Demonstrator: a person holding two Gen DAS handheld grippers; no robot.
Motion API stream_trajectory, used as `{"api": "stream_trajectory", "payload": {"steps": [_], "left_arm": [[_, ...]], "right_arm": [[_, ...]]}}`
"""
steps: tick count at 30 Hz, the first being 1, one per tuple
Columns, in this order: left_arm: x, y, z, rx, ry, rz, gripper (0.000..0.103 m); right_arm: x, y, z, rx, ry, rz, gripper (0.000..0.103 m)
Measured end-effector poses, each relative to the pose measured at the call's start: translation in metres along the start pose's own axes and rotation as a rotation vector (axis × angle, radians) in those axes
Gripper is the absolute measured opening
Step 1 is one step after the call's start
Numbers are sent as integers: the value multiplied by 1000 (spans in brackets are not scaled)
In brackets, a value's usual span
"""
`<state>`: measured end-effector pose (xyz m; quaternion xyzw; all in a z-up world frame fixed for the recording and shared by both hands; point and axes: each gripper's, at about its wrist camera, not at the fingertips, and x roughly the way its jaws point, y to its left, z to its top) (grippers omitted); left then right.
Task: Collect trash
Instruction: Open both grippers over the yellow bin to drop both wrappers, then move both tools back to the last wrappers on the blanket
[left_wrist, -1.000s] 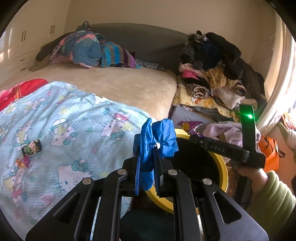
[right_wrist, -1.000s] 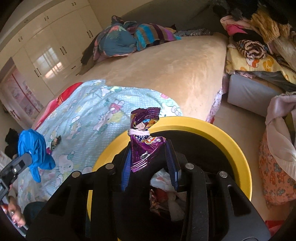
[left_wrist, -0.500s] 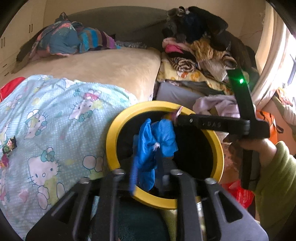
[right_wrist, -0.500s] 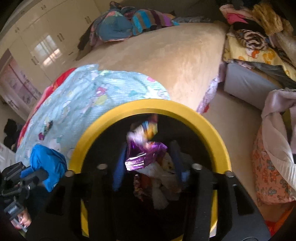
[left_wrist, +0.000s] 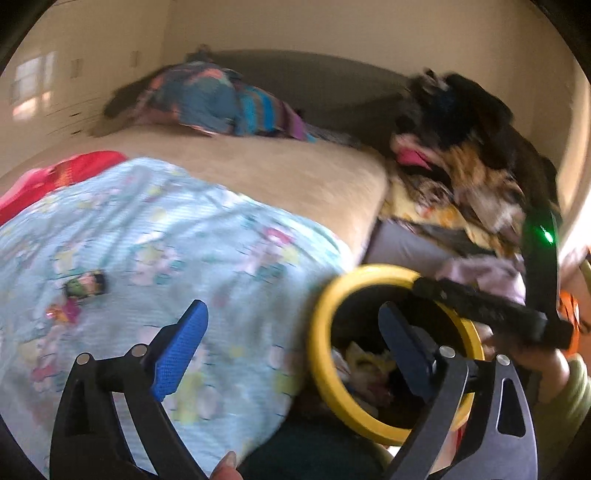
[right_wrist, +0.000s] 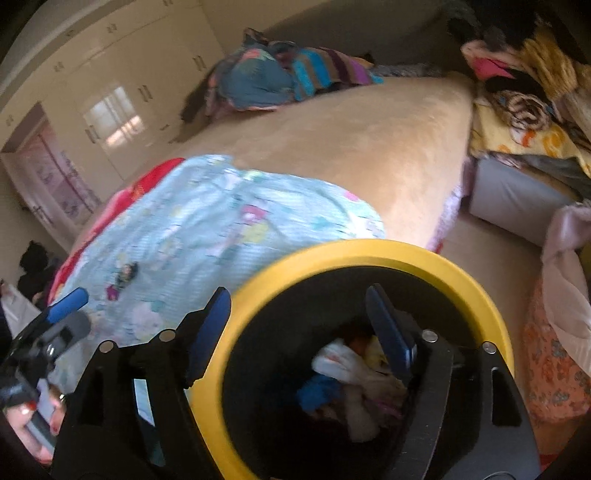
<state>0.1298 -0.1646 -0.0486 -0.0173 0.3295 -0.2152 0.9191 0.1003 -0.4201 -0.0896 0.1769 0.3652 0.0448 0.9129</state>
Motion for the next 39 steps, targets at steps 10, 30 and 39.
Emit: {"api": "stream_trajectory", "payload": {"steps": [10,30,39], "left_arm": [[-34,57,19,-141,-106,105,93],[-48,197,0,-462,-87,247,94],[-34,262,-30,-675,-36,233,84]], "right_arm": [[22,71,4,-92,20,89,68],[97,206,6,-285,88,234,72],[153,231,16,-238,161,287,64]]}}
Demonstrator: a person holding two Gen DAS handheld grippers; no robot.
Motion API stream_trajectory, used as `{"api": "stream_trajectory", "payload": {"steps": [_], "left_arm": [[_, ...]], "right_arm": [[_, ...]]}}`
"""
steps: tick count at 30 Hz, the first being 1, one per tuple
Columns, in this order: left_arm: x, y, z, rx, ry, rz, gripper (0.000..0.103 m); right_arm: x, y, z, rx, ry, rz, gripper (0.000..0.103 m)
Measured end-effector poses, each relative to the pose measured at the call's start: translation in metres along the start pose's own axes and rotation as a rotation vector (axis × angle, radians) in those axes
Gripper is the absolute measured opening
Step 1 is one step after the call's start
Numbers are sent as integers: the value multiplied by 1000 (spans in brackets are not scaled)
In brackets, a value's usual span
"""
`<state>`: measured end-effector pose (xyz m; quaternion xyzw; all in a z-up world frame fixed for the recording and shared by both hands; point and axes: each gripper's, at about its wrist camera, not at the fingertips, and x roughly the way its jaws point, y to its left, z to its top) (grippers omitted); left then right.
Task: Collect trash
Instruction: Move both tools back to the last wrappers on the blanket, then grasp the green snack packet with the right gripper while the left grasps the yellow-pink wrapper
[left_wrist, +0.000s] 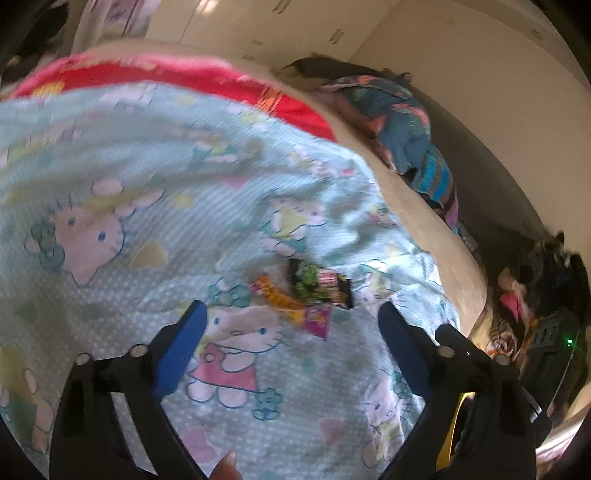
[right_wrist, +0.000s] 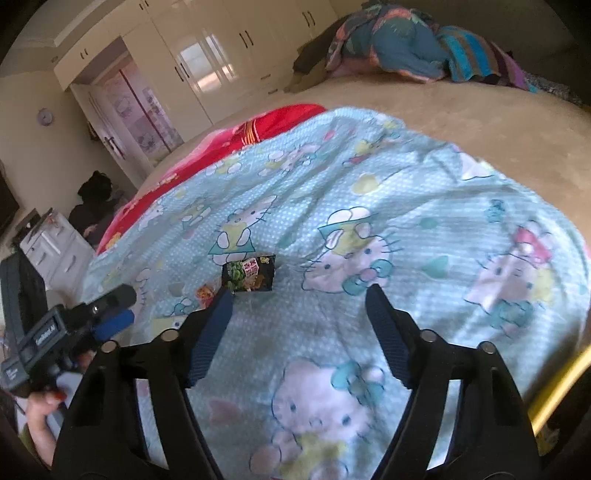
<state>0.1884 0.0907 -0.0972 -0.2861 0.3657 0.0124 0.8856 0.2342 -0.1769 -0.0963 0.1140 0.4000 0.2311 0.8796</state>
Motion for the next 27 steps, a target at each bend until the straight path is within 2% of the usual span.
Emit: {"api": "stream_trajectory", "payload": {"steps": [9,14,18,23,25,26,27], "left_arm": [[34,27,5,-104,72,-35,59],[54,34,5,-130,113,-64,56],[73,36,5,-139,146,-55,56],[86,32,9,-118,143,-47,56],[90,31,9,-119,135,-48,56],[91,30,9,-116,131,-41,51],[93,30,9,-112,131,-26,42]], "right_arm": [[67,16,14,-59,94,3,45],[97,17,15,-47,151,17,37],[111,16,15,-40,174,26,32],[115,16,10,-34,182,51,24],[115,17,7,-37,184,60,16],[115,19,6,-46,187,68,15],[115,22,4,-57,189,70,13]]}}
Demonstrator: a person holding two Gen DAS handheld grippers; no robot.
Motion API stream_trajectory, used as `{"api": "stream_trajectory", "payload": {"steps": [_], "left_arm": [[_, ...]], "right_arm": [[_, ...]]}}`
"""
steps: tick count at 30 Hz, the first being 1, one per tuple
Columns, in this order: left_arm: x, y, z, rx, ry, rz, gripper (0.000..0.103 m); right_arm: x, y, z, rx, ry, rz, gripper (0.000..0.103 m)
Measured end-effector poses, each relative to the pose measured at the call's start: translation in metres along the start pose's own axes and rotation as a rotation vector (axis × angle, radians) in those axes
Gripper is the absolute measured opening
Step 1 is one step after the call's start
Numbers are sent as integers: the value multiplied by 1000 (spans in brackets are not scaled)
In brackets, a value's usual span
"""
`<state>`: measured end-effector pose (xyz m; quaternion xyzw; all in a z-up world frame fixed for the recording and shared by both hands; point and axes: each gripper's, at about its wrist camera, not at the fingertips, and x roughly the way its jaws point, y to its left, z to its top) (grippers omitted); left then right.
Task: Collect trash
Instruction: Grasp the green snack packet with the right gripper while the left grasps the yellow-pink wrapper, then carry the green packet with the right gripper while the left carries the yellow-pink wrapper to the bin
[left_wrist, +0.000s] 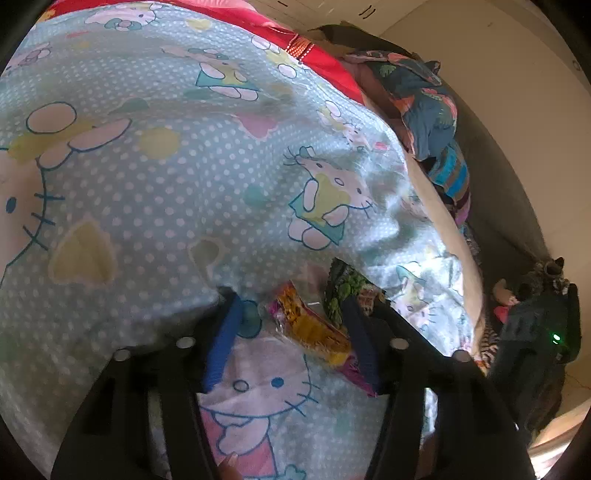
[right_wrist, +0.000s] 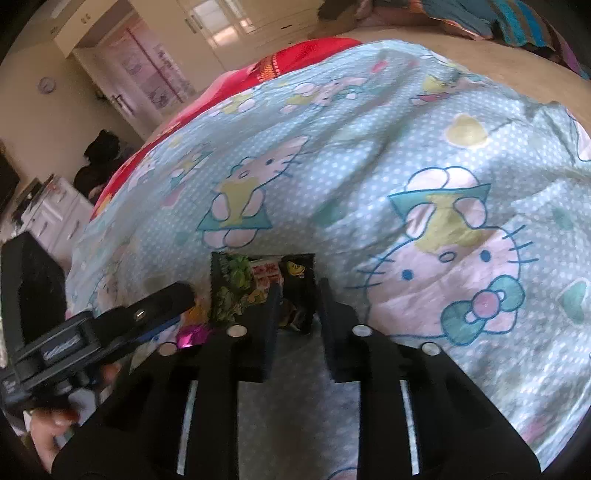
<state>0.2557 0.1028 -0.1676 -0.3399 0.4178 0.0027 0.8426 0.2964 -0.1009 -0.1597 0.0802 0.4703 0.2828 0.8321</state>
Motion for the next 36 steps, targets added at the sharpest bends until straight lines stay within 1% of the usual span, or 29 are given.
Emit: {"api": "stream_trajectory", "payload": {"steps": [1,2,3,4,6,11,15,18,24,28,31,36], "left_arm": [[1,1,0,-1,0,12,37],[2,2,0,-6,0,18,28],[3,4,1,-15,2,19,22],[2,6,1,-22,3,18,18],[0,8,0,-24,4,6,16],[-10,2,-9,2,6,-33,13],[-21,-12,-18,61,-4,-55,11],[-33,-27,-22,112,-23,-68,10],[-58,-64,-32,207,-51,-113,10],[-74,-98,-44,290,-60,-151,8],[-85,-127,-58,372,-72,-181,8],[-93,-164,-84,475,-59,-233,8]], "right_arm": [[-1,3,-2,-16,0,0,7],[-2,5,-3,-25,-3,2,5],[-5,6,-5,-36,-7,1,5],[-6,7,-6,-44,-10,-6,4],[-12,10,-9,-61,-20,-20,4],[-32,8,-21,-52,-61,-38,4],[-56,7,-31,-74,-110,-72,4],[-78,3,-38,-63,-152,-88,4],[-119,-13,-54,-36,-222,-151,4],[-148,-26,-66,2,-268,-185,4],[-175,-40,-77,34,-300,-216,4],[-212,-61,-96,84,-336,-250,4]]}}
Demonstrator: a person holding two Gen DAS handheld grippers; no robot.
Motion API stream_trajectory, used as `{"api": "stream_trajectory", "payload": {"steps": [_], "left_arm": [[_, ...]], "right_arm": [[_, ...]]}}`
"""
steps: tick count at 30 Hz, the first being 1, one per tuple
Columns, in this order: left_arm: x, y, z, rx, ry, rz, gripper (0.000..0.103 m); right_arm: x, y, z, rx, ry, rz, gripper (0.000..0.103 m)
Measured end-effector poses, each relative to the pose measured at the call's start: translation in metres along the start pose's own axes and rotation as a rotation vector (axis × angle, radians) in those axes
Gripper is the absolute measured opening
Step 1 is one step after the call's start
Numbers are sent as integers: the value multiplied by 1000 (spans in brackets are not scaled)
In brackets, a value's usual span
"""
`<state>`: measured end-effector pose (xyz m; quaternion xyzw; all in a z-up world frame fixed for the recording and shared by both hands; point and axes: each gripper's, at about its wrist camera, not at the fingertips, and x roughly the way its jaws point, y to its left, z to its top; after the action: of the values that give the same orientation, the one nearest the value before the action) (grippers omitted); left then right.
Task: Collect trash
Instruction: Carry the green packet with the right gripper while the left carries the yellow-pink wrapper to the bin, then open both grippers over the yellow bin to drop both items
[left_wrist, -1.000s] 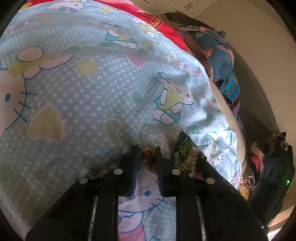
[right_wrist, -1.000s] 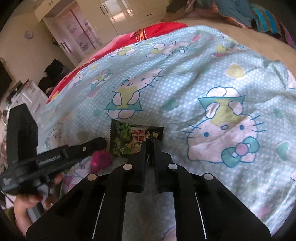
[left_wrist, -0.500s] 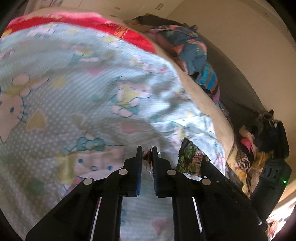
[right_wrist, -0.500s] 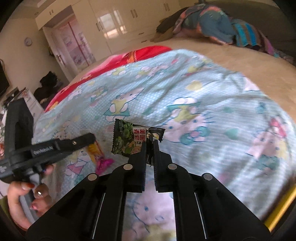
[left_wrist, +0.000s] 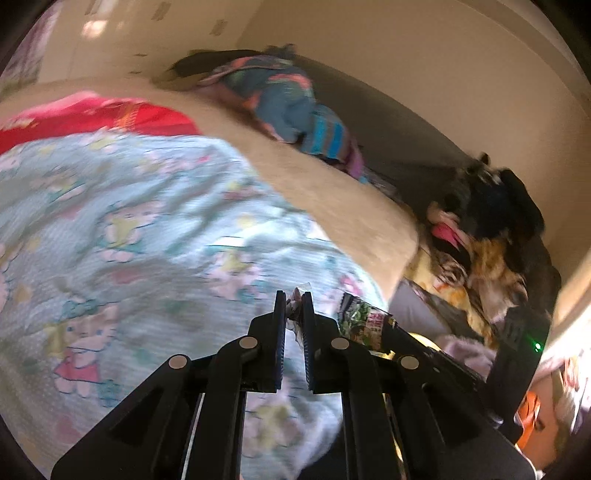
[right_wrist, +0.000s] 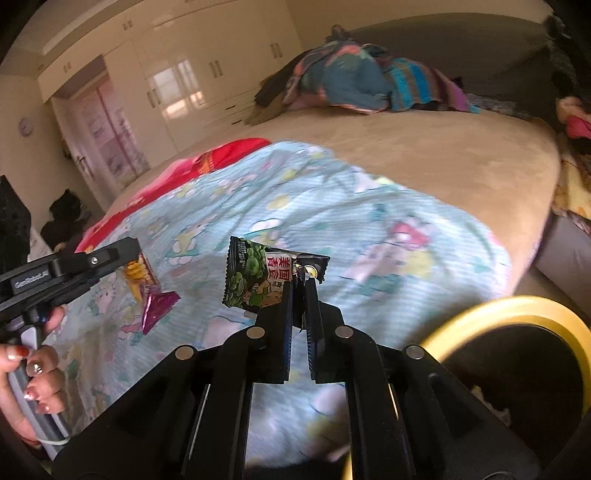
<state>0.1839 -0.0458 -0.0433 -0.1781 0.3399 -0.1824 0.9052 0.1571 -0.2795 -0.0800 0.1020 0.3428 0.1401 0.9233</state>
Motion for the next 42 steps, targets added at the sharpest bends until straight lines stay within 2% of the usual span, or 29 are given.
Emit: {"api": "stream_trajectory", "payload": {"steps": [8,20,27,42], "left_arm": [[6,-58,-17,139,18,-40,8],[16,-115,-50,273,66,-96,8],[24,-139,-70,350,100,-113,8],[45,-176,-109,457,177,-147,8]], "right_arm": [[-44,-52,-16,102,-21,-87,4],[-71,-111,-36,177,20,-180,4],[-84,-151,-48,261,36,-231,4],[-86,-190,-65,344,87,-253,4]]}}
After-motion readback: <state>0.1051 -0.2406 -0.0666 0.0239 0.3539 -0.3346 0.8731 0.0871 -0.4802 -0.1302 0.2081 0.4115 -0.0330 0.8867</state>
